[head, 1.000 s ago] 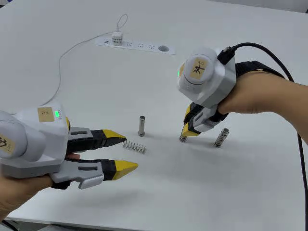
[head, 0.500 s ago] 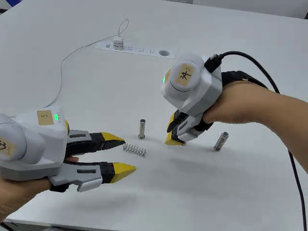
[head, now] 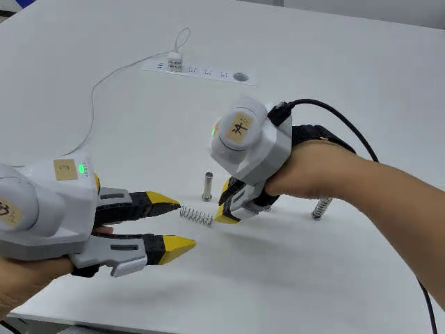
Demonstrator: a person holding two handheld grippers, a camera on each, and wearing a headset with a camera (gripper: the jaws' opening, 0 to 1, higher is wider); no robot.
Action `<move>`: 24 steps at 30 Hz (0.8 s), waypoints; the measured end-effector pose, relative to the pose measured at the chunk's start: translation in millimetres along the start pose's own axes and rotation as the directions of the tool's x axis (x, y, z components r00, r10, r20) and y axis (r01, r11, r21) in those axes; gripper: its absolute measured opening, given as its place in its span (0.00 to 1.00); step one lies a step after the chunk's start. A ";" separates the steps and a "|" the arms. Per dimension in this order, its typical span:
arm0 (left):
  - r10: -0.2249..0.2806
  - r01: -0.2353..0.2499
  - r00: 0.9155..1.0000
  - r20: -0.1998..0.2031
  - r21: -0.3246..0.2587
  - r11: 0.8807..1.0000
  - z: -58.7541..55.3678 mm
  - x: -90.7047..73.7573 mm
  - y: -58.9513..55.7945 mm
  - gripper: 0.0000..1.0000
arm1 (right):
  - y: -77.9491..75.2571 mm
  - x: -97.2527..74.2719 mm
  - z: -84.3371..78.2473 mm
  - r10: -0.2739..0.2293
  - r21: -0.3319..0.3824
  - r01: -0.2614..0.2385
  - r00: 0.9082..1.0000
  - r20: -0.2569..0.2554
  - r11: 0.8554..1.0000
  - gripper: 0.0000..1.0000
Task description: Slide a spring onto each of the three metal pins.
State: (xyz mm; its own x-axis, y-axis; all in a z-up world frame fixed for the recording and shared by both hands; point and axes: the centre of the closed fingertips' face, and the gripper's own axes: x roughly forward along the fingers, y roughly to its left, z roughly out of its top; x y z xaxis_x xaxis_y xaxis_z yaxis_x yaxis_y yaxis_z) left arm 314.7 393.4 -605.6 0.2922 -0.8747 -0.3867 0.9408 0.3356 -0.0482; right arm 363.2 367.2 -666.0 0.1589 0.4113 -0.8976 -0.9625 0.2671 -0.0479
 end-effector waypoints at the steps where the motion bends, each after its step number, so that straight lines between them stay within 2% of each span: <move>1: 0.000 0.000 1.000 0.000 0.000 1.000 -0.1 0.0 0.0 0.36 | 0.5 1.8 0.7 0.001 0.003 -0.001 1.000 0.002 1.000 0.16; 12: 0.000 0.000 1.000 -0.002 -0.009 1.000 -4.0 -0.1 0.9 0.36 | 1.7 19.3 1.5 -0.002 0.018 0.003 1.000 -0.011 1.000 0.15; 24: 0.000 0.000 1.000 -0.003 -0.012 1.000 -5.0 -0.3 3.0 0.35 | 2.7 22.9 -0.7 0.006 0.049 -0.005 1.000 -0.017 0.999 0.12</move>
State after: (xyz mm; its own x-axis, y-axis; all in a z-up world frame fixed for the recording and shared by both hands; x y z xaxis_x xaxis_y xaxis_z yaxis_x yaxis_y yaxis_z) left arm 316.5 396.4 -610.3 0.2913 -0.8736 -0.3898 0.9388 0.3395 -0.0591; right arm 364.1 376.8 -687.0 0.1495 0.3977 -0.9052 -0.9512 0.3077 -0.0219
